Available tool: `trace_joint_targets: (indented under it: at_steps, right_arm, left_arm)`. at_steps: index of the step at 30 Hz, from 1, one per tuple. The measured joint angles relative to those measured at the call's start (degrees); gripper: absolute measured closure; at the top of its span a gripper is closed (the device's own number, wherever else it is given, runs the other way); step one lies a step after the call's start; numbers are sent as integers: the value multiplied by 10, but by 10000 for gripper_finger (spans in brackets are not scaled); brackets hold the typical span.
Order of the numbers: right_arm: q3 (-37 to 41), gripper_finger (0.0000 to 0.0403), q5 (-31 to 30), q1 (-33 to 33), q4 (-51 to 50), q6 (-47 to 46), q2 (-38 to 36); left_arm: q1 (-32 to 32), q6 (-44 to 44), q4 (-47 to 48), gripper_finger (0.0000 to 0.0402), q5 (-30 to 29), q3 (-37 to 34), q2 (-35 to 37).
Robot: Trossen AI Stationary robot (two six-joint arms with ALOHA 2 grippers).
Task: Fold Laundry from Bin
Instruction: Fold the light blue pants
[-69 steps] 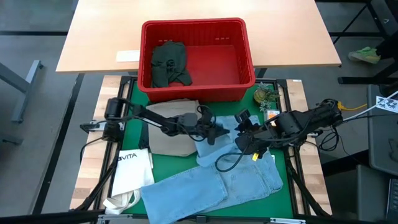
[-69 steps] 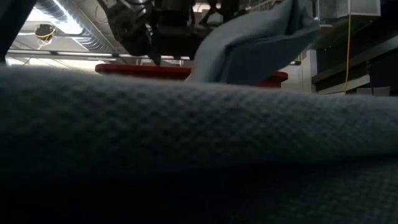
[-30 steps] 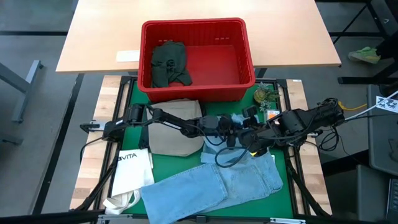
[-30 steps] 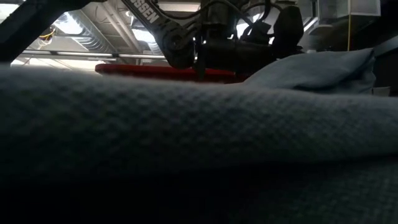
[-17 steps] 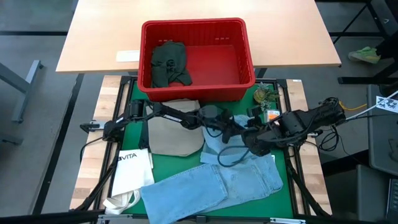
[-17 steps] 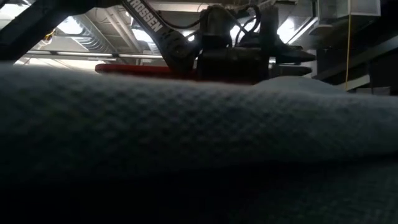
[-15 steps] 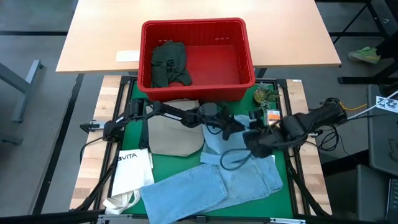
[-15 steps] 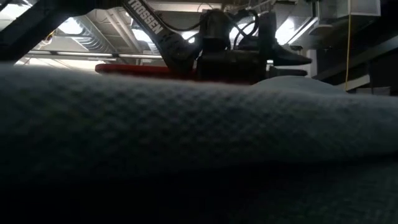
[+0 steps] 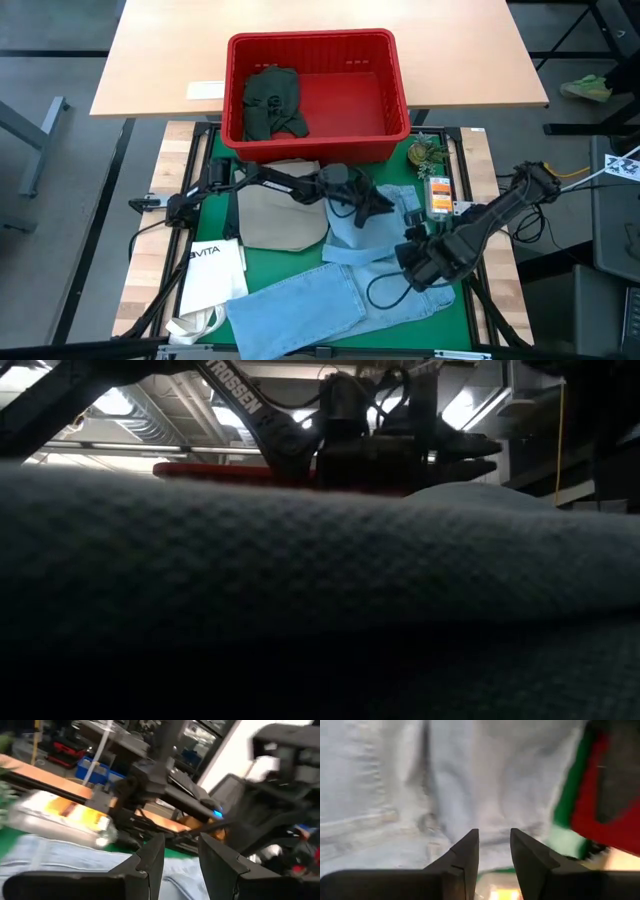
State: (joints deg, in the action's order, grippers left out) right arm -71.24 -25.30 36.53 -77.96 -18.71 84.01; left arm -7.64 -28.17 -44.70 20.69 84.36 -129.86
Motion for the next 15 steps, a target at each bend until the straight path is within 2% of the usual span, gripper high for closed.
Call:
trace_joint_targets:
  at_steps: [7,12,15]
  right_arm:
    - [72,290,60,-8,105,83,0]
    - [103,290,76,-39,111,87,0]
    - [122,290,112,-66,137,117,0]
  left_arm:
    - [21,79,83,288,-5,0,0]
    - [30,130,181,288,-73,0,0]
    - [32,159,222,288,-82,0,0]
